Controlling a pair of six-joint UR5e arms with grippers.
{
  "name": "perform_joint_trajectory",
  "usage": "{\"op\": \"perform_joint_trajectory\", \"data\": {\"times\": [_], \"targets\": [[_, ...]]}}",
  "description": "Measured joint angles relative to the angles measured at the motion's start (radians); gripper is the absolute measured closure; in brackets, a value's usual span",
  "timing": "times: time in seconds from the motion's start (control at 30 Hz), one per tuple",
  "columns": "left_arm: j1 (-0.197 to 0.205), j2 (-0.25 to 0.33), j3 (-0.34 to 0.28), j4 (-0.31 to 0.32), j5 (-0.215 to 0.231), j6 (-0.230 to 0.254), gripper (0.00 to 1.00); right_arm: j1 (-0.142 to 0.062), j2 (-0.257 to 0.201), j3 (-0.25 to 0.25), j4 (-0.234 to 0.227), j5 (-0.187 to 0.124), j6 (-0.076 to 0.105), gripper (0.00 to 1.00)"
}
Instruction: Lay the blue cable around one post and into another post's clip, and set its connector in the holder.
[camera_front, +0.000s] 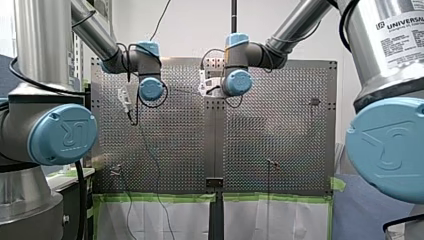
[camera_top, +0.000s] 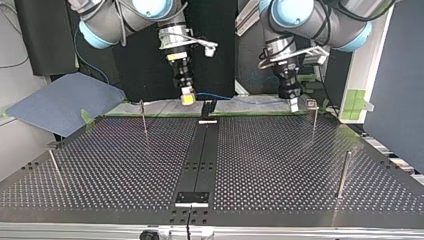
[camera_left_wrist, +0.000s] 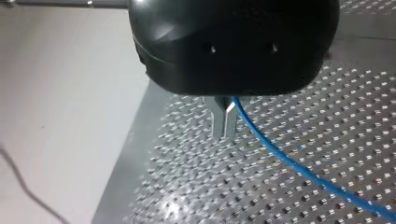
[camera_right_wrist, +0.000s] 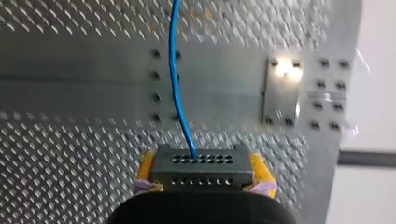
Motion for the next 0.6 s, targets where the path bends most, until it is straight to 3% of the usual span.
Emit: {"op": "perform_joint_trajectory", "data": {"times": [0.17, 0.5, 0.6], "targets": [[0.022, 0.039, 0.017, -0.040, -0.002, -0.018, 1.00, 0.039, 0.013, -0.039, 0.033, -0.006, -0.015, 1.00], [0.072, 0.084, 0.081, -0.119, 0.001, -0.030, 1.00, 0.121, 0.019, -0.126, 0.042, -0.021, -0.017, 1.00], [0.094, 0.092, 0.098, -0.142, 0.017, -0.037, 1.00, 0.130, 0.022, -0.152, 0.048, -0.024, -0.016, 1.00]]}}
